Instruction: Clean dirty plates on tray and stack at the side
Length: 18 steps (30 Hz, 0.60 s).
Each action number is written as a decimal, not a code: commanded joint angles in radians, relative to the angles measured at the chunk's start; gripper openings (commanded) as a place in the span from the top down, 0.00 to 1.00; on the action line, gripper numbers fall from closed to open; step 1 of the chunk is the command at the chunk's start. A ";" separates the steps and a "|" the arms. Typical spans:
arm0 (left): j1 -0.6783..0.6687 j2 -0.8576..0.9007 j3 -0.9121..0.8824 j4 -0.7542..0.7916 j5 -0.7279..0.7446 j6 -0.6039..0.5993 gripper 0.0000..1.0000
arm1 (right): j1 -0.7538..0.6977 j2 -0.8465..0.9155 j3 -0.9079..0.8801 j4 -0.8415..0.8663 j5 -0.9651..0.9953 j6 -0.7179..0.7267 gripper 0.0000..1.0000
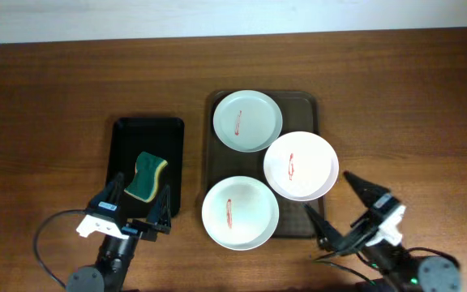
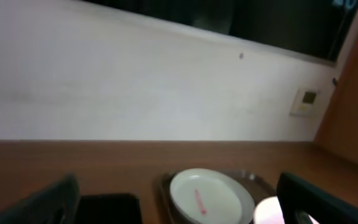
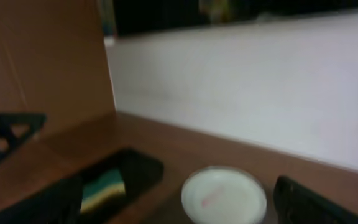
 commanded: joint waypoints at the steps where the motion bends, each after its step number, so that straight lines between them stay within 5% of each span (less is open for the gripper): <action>1: -0.003 0.116 0.234 -0.159 0.027 0.012 0.01 | -0.006 0.224 0.286 -0.209 -0.014 0.012 0.01; 6: -0.003 0.602 0.823 -0.727 0.039 0.013 0.01 | -0.006 0.757 0.852 -0.810 -0.014 0.012 0.01; 11: -0.003 0.827 1.019 -1.009 0.050 0.016 0.01 | -0.005 0.956 0.916 -0.857 -0.219 0.010 0.01; 14: -0.003 0.826 1.019 -1.080 0.056 0.107 0.01 | 0.131 0.945 0.911 -1.048 0.179 0.067 0.01; 16: -0.003 0.826 1.019 -1.104 0.001 0.117 0.01 | 0.336 0.930 0.832 -1.093 0.460 0.303 0.01; 18: -0.003 0.826 1.019 -1.104 -0.036 0.117 0.01 | 0.454 0.945 0.719 -1.018 0.513 0.482 0.01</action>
